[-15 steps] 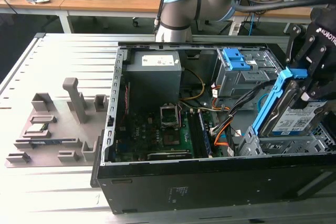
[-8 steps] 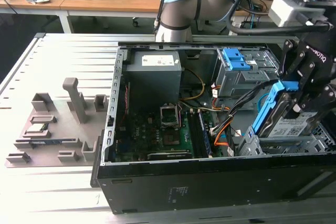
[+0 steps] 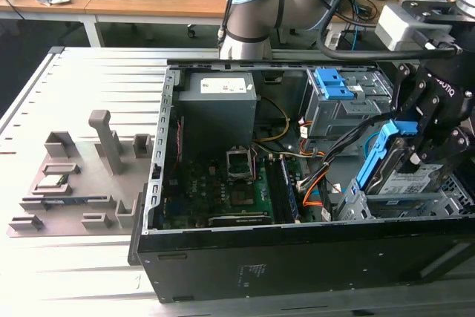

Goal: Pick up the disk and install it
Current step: 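Insert the disk into the insertion slot, then insert the first disk wire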

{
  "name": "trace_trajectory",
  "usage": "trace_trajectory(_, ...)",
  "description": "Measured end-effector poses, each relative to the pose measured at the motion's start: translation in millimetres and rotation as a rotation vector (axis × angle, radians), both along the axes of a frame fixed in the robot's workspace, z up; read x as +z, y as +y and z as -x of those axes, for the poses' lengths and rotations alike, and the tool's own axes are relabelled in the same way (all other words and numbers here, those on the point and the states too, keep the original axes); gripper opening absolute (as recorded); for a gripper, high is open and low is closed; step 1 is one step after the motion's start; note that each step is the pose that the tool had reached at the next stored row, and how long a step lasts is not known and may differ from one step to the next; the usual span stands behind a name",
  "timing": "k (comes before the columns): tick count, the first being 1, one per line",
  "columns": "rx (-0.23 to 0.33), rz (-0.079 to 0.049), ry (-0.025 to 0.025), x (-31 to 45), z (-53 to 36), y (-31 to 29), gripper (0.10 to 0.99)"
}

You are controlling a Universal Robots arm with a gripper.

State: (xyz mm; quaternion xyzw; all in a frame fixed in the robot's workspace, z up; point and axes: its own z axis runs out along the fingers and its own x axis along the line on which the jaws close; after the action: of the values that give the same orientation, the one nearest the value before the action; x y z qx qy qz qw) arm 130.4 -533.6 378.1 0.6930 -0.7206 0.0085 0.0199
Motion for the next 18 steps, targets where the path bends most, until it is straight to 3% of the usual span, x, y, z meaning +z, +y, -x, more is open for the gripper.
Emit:
trace_trajectory(5, 0.0, 0.0, 0.0, -0.3, 0.0, 0.0, 0.376)
trace_trajectory(6, 0.0, 0.001, 0.0, -0.3, 0.0, 0.0, 0.439)
trace_trajectory(7, 0.0, 0.001, 0.0, -0.3, 0.0, 0.0, 0.106)
trace_trajectory(14, 0.0, 0.002, -0.0001, -0.3, -1.2, 0.0, 0.106)
trace_trajectory(16, 0.0, 0.004, 0.0002, -0.4, -24.4, 3.4, 0.106)
trace_trajectory(18, 0.0, 0.007, 0.0002, -0.3, -31.2, 6.2, 0.106)
